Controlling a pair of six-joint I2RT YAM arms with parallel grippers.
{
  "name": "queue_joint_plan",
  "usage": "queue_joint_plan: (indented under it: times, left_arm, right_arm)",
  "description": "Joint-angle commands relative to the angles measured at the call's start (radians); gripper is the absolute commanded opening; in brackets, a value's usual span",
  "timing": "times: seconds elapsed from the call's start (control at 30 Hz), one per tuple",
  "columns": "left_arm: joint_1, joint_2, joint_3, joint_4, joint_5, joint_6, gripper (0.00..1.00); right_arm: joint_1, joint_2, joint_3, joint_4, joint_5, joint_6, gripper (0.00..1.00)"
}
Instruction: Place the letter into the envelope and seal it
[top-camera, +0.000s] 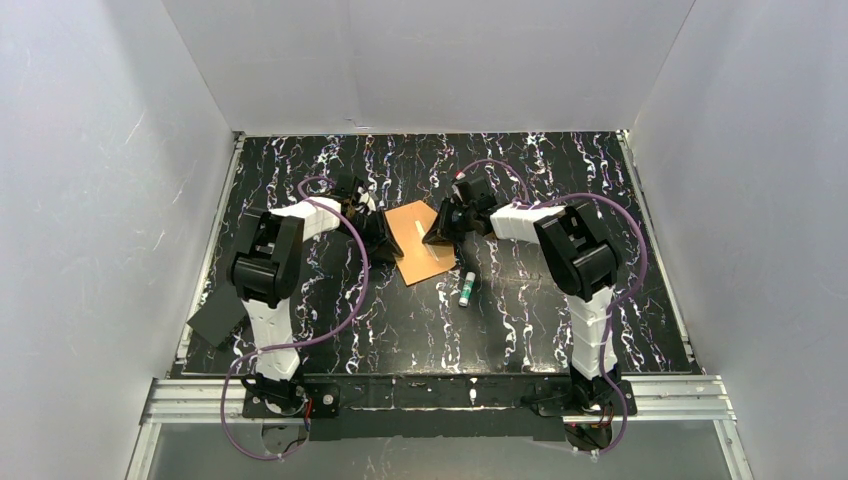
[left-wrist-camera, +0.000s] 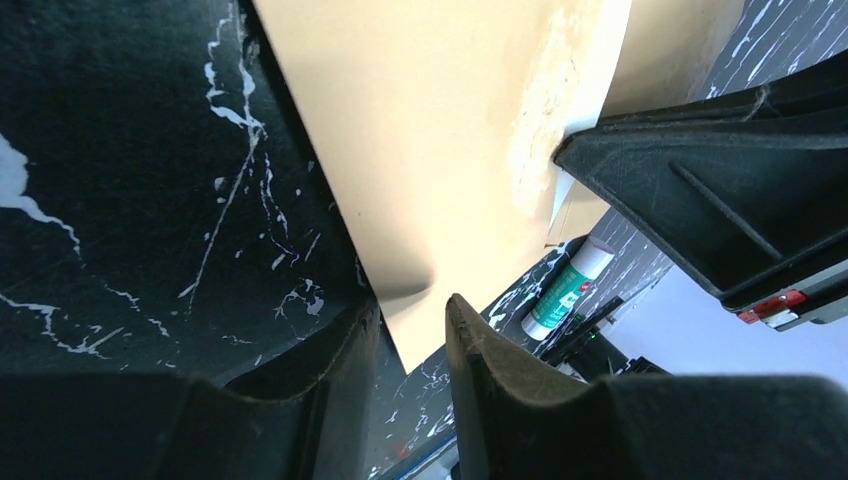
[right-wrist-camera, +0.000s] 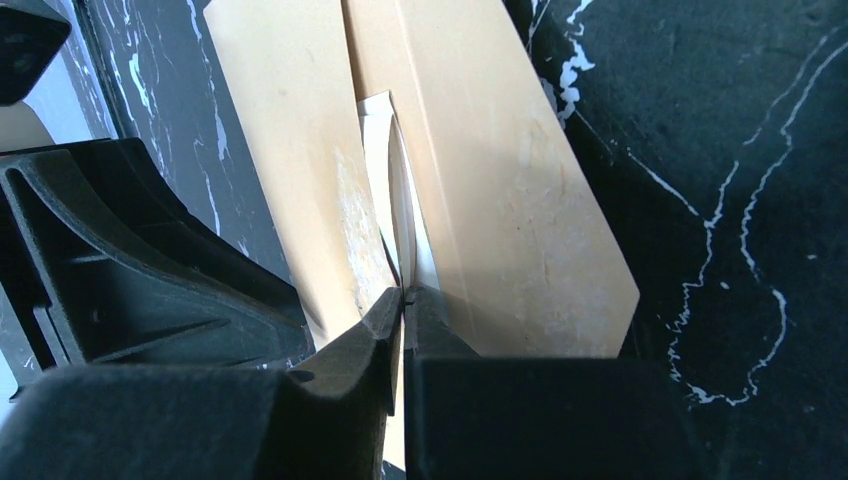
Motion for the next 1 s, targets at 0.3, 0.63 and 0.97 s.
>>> queue_joint_plan:
  times: [0.3, 0.63, 0.97]
  left_arm:
    - [-0.008, -0.033, 0.027, -0.078, -0.166, 0.085, 0.47]
    - [0.001, -0.079, 0.076, -0.03, -0.206, 0.053, 0.44]
    - [0.005, 0.051, 0.18, -0.086, -0.214, 0.038, 0.47]
  right_arm:
    - [0.0, -0.092, 0.054, -0.157, 0.098, -0.101, 0.41]
    - [0.001, -0.087, 0.117, -0.185, 0.119, -0.157, 0.37]
    - [0.0, 0.03, 0.226, -0.182, 0.112, -0.141, 0.31]
